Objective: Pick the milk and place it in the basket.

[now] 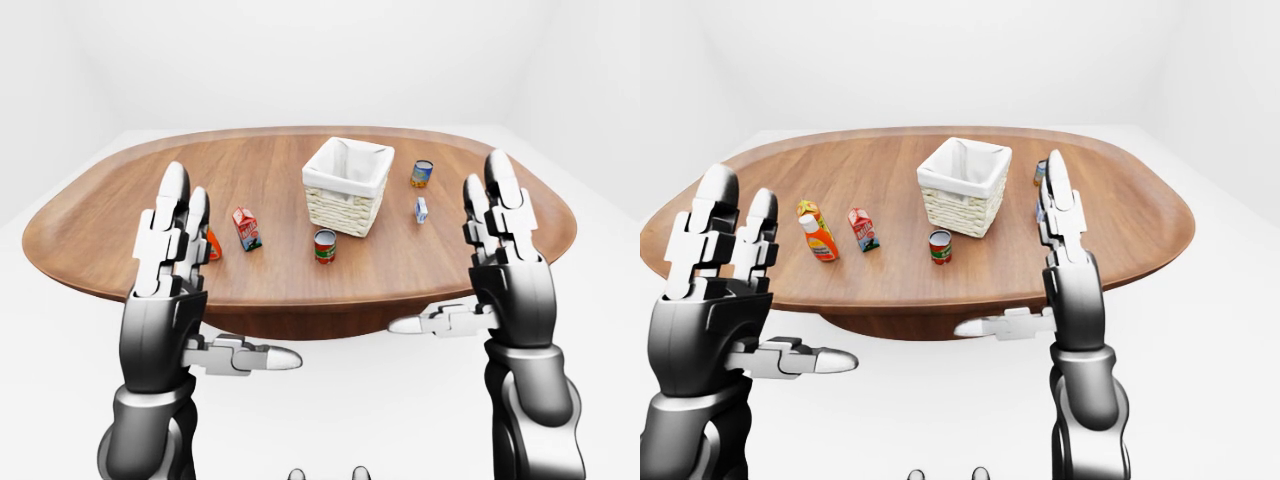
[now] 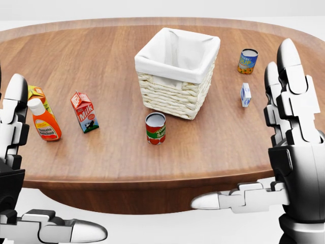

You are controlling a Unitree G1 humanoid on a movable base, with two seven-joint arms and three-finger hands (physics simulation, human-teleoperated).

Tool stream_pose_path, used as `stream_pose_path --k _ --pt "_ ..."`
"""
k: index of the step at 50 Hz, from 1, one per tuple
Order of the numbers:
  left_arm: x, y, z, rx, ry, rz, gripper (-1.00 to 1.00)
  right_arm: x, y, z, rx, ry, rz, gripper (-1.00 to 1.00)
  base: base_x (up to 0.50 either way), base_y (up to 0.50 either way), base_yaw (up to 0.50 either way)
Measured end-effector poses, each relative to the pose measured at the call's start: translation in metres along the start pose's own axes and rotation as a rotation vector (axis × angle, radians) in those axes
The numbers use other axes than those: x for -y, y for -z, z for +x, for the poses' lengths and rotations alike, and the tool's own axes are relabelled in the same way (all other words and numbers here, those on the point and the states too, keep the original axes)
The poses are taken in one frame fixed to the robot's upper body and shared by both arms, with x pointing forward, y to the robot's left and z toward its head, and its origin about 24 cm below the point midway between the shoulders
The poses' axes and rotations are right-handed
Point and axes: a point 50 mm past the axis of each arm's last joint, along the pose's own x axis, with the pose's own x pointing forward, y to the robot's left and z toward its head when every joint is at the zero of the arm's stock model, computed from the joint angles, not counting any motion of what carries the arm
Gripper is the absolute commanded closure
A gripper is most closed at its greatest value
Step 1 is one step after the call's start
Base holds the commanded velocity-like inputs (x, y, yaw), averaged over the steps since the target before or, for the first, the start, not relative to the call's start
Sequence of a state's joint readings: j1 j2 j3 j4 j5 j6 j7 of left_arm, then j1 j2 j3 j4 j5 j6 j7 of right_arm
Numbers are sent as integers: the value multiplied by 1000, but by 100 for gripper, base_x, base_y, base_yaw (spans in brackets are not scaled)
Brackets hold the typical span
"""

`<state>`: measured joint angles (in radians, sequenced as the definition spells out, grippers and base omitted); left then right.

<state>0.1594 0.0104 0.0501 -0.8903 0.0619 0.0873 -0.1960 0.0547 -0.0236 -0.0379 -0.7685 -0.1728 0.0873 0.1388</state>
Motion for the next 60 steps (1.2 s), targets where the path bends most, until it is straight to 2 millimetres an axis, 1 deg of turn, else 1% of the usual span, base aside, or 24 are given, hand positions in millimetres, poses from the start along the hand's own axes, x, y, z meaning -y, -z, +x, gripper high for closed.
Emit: stream_pose_path --k 11,35,60 --pt "0 -1 0 1 -2 3 -100 0 -2 0 10 -1 1 -100 0 0 0" --pt "3 7 -2 -36 6 -2 -100 0 0 0 -1 -3 5 -100 0 0 0" --pt "3 8 -3 -45 6 3 -100 1 -1 -2 -1 0 14 -100 27 0 0"
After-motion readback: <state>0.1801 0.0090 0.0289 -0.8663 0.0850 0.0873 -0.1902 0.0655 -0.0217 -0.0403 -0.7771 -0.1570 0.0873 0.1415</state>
